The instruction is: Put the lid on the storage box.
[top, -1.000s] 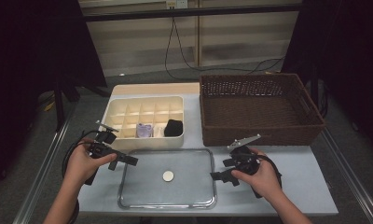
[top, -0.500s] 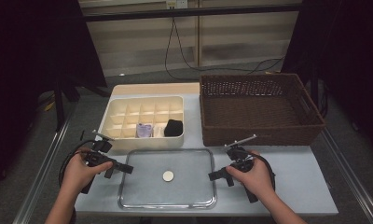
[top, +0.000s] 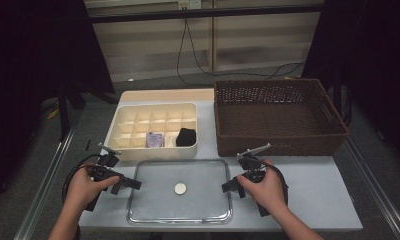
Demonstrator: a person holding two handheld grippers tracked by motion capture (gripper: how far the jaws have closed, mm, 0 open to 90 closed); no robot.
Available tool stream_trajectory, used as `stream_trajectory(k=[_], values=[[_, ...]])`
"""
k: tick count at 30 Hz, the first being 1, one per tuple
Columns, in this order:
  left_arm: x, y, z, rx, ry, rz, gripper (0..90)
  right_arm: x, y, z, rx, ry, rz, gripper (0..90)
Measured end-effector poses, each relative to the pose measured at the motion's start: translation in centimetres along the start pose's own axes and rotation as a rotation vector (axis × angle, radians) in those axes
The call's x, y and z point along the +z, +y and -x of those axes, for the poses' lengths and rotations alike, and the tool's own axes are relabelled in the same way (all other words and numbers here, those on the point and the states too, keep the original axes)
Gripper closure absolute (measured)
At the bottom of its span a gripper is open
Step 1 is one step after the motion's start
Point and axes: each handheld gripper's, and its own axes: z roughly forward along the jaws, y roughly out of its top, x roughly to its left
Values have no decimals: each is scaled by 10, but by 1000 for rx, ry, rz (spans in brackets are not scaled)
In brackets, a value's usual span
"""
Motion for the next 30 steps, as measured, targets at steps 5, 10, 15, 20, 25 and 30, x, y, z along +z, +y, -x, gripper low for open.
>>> stream_trajectory(k=[5,10,15,20,25,30], values=[[3,1,4,-7,26,4,324,0,0,3,14,-2,2,654],[4,3,5,-24,27,-9,318,0,-1,4,29,4,16,655],[5,2,2,-66,-25,4,351,0,-2,4,33,10,19,654],[6,2,-2,-103,-51,17,389,0,-2,7,53,30,16,659],[6,5,-4,-120,-74,-10,399,0,-2,7,56,22,18,684],[6,4,-7,-127,-75,2,447,0,-4,9,78,40,35,682]])
